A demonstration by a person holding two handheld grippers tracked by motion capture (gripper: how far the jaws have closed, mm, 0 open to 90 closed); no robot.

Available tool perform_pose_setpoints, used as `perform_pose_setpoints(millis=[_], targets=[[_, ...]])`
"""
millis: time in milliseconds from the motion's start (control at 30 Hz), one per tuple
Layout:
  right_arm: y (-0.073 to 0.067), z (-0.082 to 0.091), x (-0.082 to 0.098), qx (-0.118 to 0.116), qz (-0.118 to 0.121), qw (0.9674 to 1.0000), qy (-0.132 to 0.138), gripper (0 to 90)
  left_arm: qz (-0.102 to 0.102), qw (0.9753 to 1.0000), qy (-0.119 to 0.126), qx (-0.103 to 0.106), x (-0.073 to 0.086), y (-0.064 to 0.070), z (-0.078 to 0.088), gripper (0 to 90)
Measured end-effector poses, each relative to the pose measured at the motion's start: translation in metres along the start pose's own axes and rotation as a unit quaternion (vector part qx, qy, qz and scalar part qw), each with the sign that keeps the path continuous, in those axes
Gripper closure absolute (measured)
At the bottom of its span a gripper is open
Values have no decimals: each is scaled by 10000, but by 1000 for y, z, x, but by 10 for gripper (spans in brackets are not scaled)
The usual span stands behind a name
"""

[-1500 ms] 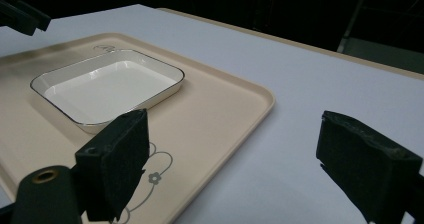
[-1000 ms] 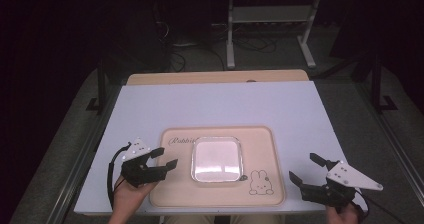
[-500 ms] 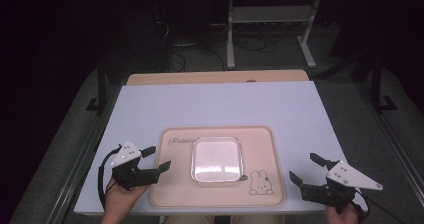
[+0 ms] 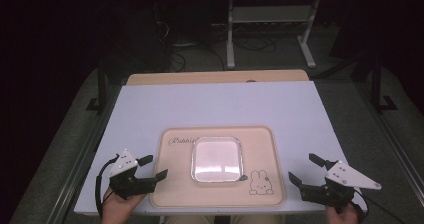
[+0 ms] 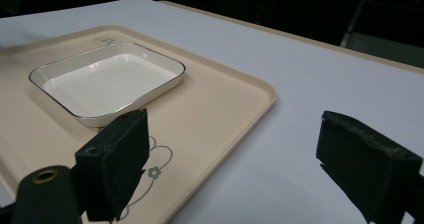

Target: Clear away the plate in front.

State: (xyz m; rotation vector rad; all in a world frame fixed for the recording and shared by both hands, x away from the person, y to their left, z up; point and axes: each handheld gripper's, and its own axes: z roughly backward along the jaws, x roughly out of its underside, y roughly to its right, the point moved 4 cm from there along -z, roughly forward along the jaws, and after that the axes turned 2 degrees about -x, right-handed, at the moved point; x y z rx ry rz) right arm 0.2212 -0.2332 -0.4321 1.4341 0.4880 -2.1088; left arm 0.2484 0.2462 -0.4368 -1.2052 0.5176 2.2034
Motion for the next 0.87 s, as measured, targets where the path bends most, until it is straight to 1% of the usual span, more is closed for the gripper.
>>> perform_pose_setpoints(millis=[100,133,200,267,333,433,600,767,867], targets=[[-1,-1,0,-51,8,10000,-23,129,-36,10000,-5,0,0,-1,-2,259],[-2,-2,0,-104,30,9999,-46,129,-44,10000,3,-14,0,-1,-3,260],[-3,-3,0,-131,54,9999,-68,129,-90,9999,53,-70,1,-5,-2,259],[-4,-3,0,-138,91,9998,-78,129,-36,9998,151,-94,0,-6,0,258],[-4,-3,0,-136,97,9998,-77,129,-21,9998,164,-87,1,-7,1,258],[-4,-3,0,-136,91,9998,-72,129,-46,9998,154,-141,1,-8,1,258],[-4,-4,0,-128,85,9998,-81,129,-82,9999,105,-106,2,-8,-2,258],[-4,-4,0,-130,90,9998,-78,129,-86,9998,157,-80,2,-8,-1,258],[-4,-4,0,-136,102,9998,-75,128,-91,9998,168,-101,2,-8,-1,259]])
